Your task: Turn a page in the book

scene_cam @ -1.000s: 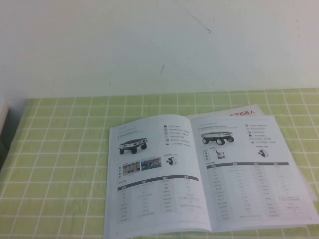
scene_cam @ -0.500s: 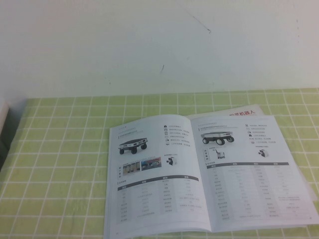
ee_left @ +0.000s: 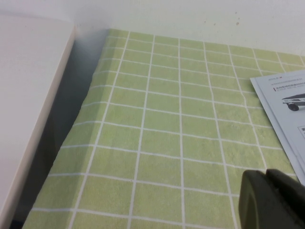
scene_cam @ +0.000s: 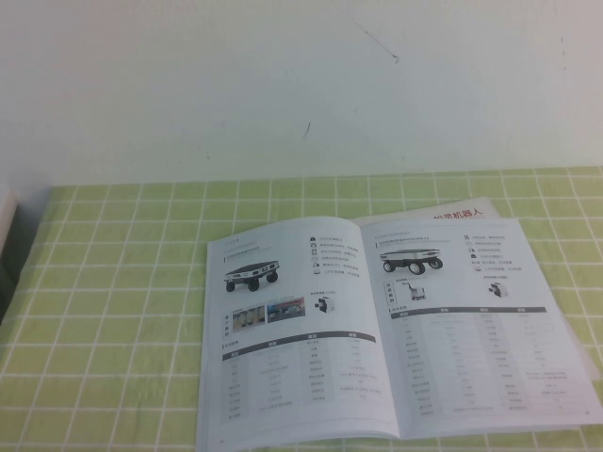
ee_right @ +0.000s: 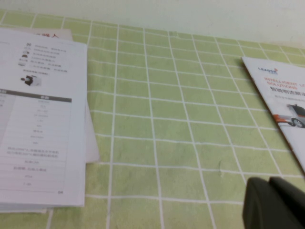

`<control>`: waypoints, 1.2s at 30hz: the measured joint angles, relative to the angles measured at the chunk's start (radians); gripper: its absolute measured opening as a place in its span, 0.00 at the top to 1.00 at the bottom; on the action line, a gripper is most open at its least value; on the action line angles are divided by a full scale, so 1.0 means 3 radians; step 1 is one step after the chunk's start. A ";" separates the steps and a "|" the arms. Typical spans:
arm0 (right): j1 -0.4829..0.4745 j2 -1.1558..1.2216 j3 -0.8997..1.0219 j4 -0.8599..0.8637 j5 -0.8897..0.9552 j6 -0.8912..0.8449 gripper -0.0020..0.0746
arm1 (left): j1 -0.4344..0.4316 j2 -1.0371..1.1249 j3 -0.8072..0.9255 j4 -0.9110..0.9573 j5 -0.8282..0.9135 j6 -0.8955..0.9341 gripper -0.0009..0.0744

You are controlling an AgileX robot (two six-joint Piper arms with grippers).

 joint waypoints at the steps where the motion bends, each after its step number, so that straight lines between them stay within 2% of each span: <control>1: 0.0000 0.0000 0.0000 0.0000 0.0000 0.0000 0.98 | 0.0000 0.0000 0.0000 0.0000 0.0000 0.0000 0.99; 27: 0.0000 0.0000 0.0000 0.0101 -0.0011 0.0123 0.98 | 0.0000 0.0000 0.0000 0.0064 -0.0044 -0.0027 0.99; 32: 0.0000 0.0000 0.0000 0.0684 -0.0013 0.0123 0.98 | 0.0000 0.0000 0.0006 -0.0318 -0.0285 -0.0310 0.99; 34: 0.0000 0.0000 0.0006 0.1168 -0.0013 0.0166 0.98 | 0.0000 0.0000 0.0006 -0.0561 -0.0443 -0.0392 0.99; 36: 0.0000 0.0000 0.0019 0.1927 -0.0001 0.0314 0.98 | 0.0000 0.0000 0.0006 -0.0824 -0.0584 -0.0459 0.99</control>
